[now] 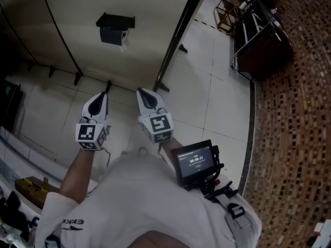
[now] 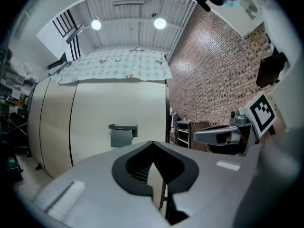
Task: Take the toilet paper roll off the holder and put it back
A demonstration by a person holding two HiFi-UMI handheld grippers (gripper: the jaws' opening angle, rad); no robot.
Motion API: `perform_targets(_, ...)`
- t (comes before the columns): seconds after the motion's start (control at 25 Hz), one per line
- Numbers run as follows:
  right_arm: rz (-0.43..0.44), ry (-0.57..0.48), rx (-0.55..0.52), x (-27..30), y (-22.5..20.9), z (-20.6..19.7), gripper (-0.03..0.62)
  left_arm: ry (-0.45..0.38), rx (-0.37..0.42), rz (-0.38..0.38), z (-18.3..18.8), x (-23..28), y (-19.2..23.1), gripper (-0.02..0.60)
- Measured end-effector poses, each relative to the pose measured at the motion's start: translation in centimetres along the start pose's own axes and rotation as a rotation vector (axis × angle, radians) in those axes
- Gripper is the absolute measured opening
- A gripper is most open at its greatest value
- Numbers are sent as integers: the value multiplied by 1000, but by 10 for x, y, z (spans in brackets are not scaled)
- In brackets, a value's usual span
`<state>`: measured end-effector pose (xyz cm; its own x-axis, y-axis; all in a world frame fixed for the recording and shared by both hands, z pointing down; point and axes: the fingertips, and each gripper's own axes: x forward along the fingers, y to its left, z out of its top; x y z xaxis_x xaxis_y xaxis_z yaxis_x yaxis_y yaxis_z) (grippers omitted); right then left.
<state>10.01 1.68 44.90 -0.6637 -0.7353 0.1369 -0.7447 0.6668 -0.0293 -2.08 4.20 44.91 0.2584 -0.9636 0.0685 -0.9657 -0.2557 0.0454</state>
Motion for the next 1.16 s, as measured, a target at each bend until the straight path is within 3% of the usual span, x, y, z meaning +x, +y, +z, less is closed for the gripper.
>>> perform_targets(1.16,0,15,-15,3,2,-2,12,24,0,-20,-9,7,-2,2)
